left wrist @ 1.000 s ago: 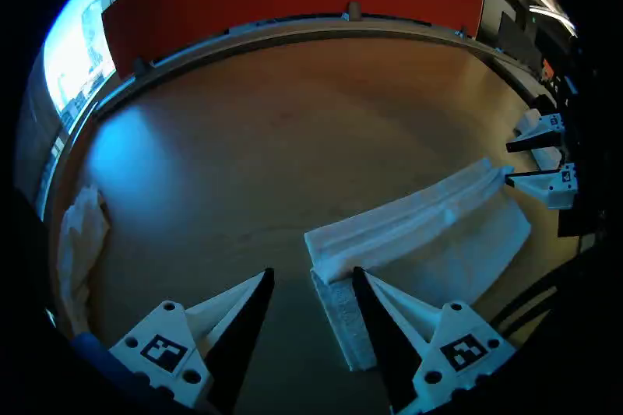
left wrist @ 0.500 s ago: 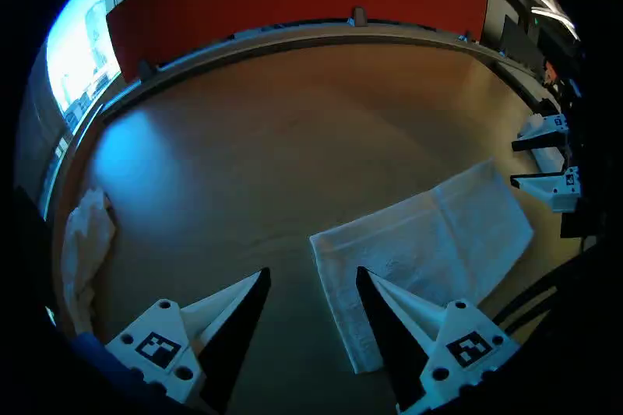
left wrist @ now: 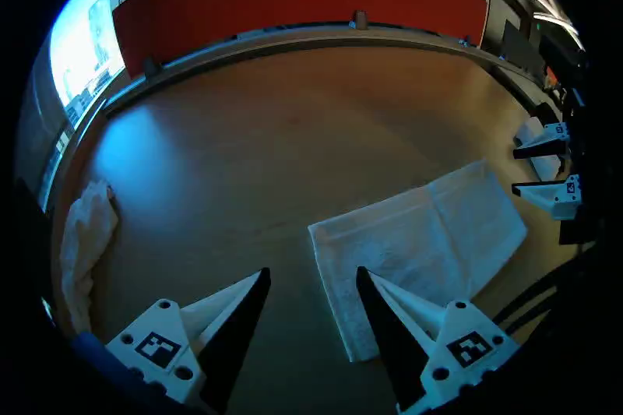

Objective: Fold towel

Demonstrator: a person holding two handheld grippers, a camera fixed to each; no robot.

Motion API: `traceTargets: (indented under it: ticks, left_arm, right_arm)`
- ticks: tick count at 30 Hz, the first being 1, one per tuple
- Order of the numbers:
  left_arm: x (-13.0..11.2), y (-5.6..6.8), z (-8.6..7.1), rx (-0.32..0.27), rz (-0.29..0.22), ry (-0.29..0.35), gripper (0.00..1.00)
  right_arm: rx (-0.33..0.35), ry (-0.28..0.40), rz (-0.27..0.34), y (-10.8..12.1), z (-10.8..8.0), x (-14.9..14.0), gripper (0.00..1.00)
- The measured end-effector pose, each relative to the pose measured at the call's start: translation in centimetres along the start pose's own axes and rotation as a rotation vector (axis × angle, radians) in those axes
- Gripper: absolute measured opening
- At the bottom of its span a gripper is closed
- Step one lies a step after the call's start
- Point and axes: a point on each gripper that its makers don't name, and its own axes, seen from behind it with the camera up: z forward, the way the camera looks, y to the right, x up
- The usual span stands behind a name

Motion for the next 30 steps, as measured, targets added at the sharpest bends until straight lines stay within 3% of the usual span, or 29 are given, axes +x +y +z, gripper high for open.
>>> traceTargets:
  ticks: [21,30]
  left_arm:
    - [-5.0,1.1,-2.7,-0.004,-0.040,-0.026,0.81]
    - [-6.1,1.0,-3.4,0.004,-0.047,-0.029,0.81]
  right_arm:
    - [0.009,-0.019,0.037,-3.2,-3.0,-3.7,0.85]
    - [0.010,-0.024,0.037,-3.6,-3.8,-4.6,0.85]
